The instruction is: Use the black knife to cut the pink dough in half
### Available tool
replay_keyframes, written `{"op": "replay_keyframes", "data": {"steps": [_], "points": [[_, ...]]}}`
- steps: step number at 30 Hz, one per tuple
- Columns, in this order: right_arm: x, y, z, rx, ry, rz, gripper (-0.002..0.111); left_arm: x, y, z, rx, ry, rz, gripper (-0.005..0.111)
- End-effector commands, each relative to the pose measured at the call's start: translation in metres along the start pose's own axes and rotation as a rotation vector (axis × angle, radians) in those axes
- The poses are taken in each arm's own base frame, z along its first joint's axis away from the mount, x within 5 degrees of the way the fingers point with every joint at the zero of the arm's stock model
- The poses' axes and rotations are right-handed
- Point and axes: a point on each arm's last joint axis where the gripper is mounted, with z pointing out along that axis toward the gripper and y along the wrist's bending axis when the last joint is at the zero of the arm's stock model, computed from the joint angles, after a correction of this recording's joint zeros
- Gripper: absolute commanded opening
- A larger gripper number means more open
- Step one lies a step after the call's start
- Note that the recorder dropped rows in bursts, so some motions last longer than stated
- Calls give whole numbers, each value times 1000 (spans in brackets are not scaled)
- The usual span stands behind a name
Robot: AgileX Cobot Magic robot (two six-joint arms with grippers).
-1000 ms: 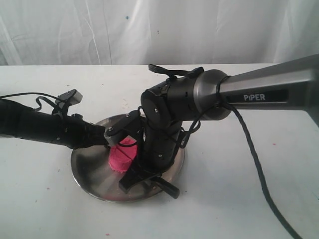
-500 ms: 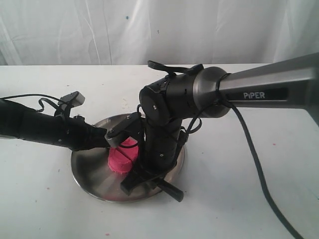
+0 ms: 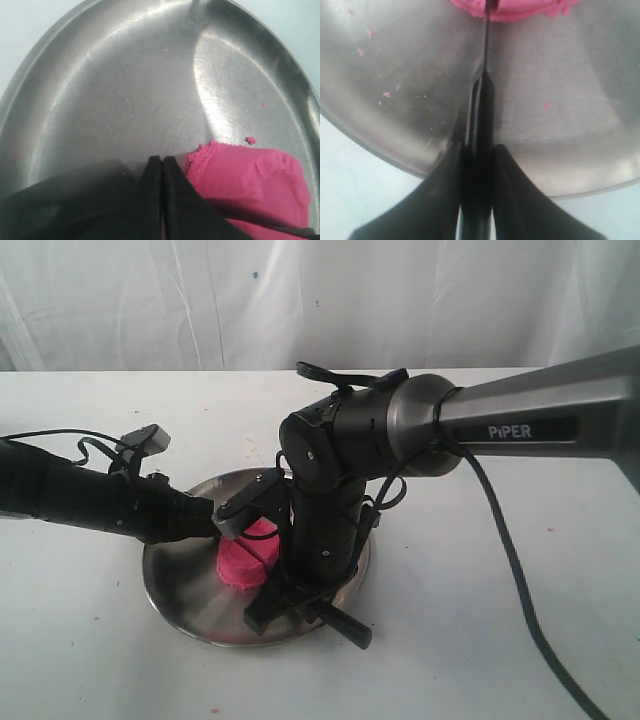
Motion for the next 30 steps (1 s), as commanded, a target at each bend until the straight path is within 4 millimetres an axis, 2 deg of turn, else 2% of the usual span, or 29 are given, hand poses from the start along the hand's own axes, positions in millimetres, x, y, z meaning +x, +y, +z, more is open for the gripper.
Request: {"op": "replay_keyframes", "data": {"steps": [1,8,30], "points": [[-1,1,-1,-3,-4,-13,0,-6,-8,-6,15,-35,1,0],[-2,4,-1,-40,-13,-29,0,-24,-25,-28,6,-107,57,0],[-4,-2,-1,19,-43,-15,0,-24,-27,-29,19,-108,56,0]]}}
